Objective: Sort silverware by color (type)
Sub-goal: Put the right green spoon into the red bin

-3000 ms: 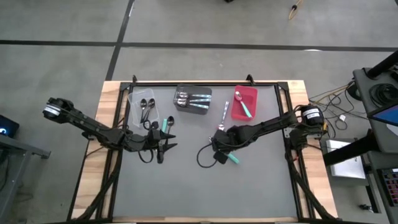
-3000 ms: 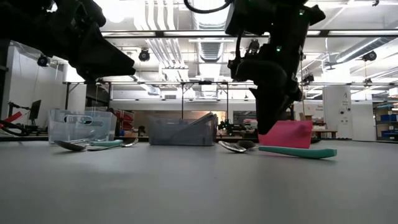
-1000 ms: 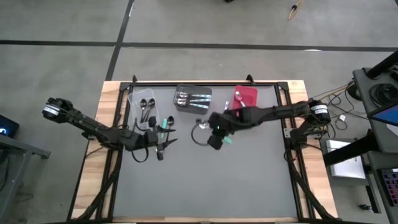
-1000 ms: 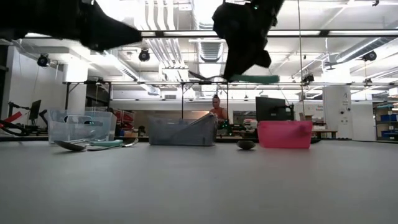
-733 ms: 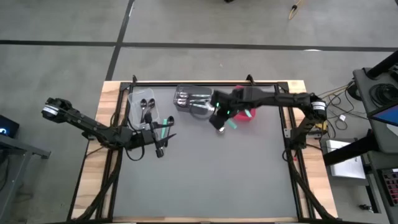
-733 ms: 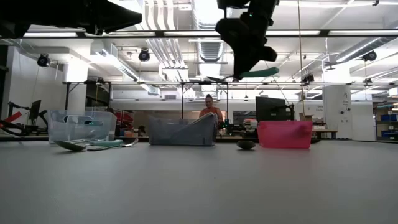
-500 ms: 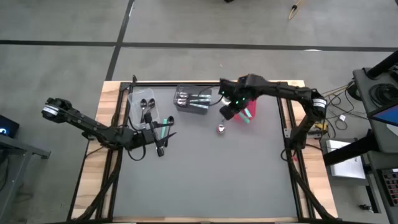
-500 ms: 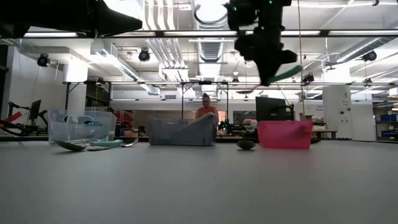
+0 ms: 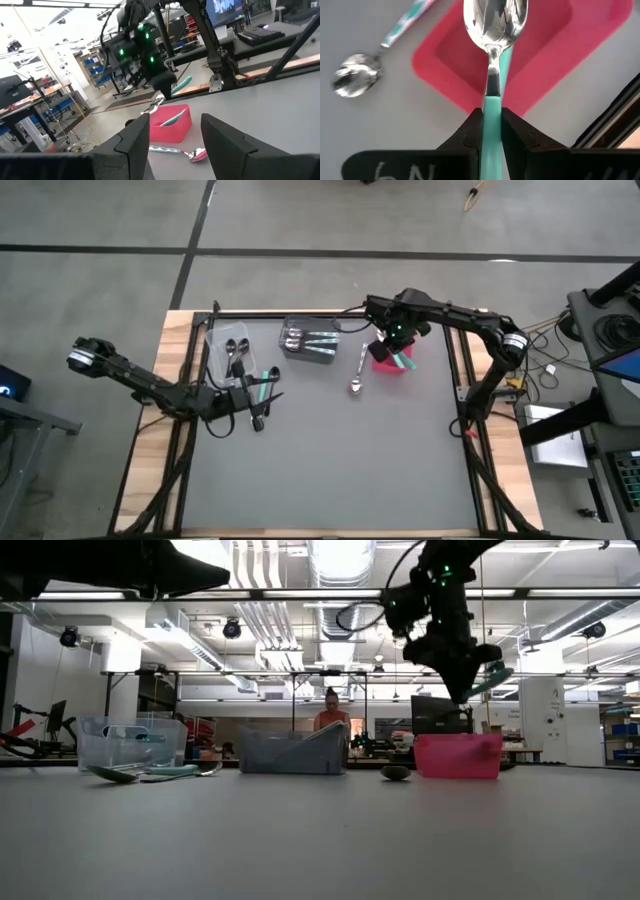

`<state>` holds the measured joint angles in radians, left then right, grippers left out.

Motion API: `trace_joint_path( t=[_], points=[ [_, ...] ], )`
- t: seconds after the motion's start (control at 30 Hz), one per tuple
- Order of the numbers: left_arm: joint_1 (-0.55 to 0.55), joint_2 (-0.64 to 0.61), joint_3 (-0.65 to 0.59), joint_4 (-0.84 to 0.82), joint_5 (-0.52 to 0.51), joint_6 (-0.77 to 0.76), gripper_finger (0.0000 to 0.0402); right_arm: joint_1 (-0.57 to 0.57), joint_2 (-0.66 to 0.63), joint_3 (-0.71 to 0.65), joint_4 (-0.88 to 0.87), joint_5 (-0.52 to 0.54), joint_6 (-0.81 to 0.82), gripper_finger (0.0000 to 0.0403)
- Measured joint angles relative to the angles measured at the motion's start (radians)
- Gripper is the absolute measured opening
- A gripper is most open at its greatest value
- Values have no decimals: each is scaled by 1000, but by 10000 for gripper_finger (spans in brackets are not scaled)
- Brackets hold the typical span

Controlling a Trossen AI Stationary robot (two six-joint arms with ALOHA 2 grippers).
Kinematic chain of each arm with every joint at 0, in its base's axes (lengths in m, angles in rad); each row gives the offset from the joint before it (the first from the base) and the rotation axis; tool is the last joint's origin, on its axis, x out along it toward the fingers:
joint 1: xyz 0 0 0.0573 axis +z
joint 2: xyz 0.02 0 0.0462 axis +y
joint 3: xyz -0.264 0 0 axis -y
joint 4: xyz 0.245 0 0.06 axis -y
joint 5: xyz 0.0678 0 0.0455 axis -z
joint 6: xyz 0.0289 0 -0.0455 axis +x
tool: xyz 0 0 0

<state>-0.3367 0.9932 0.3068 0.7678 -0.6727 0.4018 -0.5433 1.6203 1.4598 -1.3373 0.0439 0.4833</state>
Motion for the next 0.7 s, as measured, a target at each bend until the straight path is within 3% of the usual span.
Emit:
trace_joint_path(
  t=[0.37, 0.7],
  points=[
    [0, 2, 26, 1, 1, -26, 159, -122, 0, -97, 134, 0, 3, 34],
    [0, 2, 26, -9, 1, -26, 159, -155, 0, -152, 228, -27, -10, 34]
  ],
)
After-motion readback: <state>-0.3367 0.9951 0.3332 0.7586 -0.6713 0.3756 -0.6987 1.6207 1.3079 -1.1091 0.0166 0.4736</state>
